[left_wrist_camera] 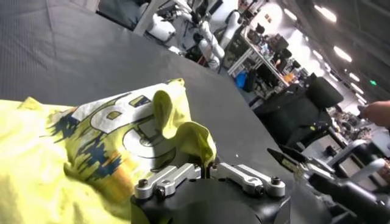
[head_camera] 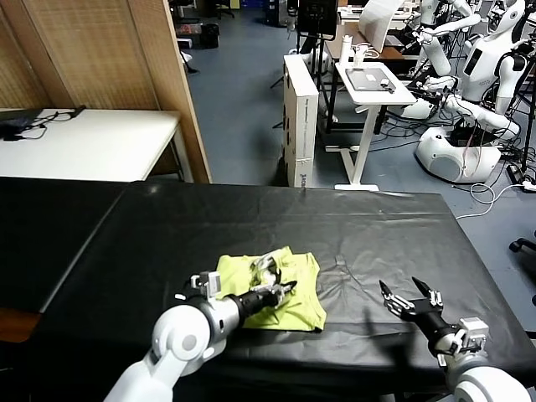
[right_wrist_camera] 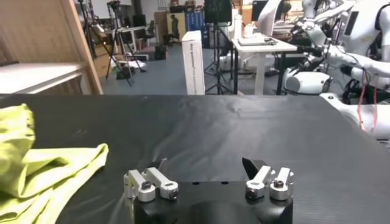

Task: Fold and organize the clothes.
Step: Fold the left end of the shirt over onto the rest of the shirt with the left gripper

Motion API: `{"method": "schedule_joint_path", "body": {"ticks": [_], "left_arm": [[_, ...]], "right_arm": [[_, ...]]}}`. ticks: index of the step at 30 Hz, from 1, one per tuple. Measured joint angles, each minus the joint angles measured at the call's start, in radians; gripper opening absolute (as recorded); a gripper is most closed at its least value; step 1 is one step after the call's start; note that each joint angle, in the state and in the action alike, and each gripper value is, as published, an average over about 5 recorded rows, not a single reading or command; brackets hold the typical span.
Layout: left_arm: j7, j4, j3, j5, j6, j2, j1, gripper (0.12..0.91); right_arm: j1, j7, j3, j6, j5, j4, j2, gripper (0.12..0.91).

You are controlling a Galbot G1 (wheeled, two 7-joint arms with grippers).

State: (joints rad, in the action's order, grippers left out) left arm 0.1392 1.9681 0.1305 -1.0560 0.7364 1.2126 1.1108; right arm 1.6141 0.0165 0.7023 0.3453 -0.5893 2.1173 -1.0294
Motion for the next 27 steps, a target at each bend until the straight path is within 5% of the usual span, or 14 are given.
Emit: {"method": "schedule_joint_path", "body": {"ticks": [11, 20, 27], "left_arm": [[0.035, 0.045, 0.022, -0.023, 0.0, 0.05, 0.015, 0.839], [0.034, 0.116, 0.148, -0.02, 0.0, 0.013, 0.059, 0.907], [0.024, 0.139, 0.231, 0.066, 0.0, -0.015, 0.109, 0.907]], "right_arm": [[-0.051, -0.022, -0.073, -0.007, 0.003, -0.016, 0.084, 0.907], [-0.149, -0.052, -0.252, -0.015, -0.016, 0.004, 0.255, 0.907], [-0.333, -0.059, -0.456, -0.012, 0.071, -0.048, 0.279, 0.907]]}}
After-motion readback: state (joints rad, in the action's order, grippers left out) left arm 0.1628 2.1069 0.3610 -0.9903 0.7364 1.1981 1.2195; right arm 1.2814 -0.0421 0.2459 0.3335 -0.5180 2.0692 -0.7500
